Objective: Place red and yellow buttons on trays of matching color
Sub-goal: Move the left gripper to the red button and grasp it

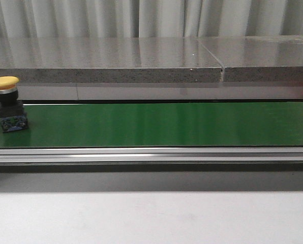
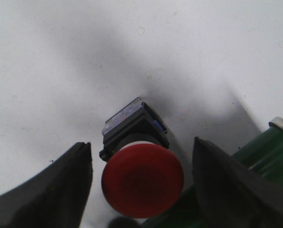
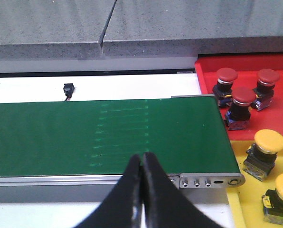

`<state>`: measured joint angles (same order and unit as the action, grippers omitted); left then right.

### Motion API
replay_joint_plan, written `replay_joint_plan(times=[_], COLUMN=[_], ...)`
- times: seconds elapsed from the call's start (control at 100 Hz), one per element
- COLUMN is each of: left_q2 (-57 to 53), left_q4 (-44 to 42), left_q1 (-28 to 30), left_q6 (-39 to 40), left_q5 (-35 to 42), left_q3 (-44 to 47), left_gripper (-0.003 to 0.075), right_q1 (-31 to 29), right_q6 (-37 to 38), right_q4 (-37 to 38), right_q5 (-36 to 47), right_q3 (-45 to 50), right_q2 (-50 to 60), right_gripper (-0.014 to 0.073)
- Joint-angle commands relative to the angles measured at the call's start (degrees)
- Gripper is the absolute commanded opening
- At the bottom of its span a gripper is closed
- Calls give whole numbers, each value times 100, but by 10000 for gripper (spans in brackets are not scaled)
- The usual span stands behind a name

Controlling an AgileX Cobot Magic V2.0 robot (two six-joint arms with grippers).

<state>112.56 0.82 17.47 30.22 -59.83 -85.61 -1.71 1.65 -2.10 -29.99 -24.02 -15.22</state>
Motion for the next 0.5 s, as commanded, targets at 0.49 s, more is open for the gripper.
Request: replay_joint_plan(times=[0.49], left_q2=[-739], left_q4=[-172], left_q1=[12], left_q6=[-1000], left_q5=[4], left_q3=[-153], left_gripper=[82], right_q1=[25], right_q6=[4], right_q4=[32], right_q5=[411], right_q3=[-144], right_q2=[-50], right_gripper=[-67])
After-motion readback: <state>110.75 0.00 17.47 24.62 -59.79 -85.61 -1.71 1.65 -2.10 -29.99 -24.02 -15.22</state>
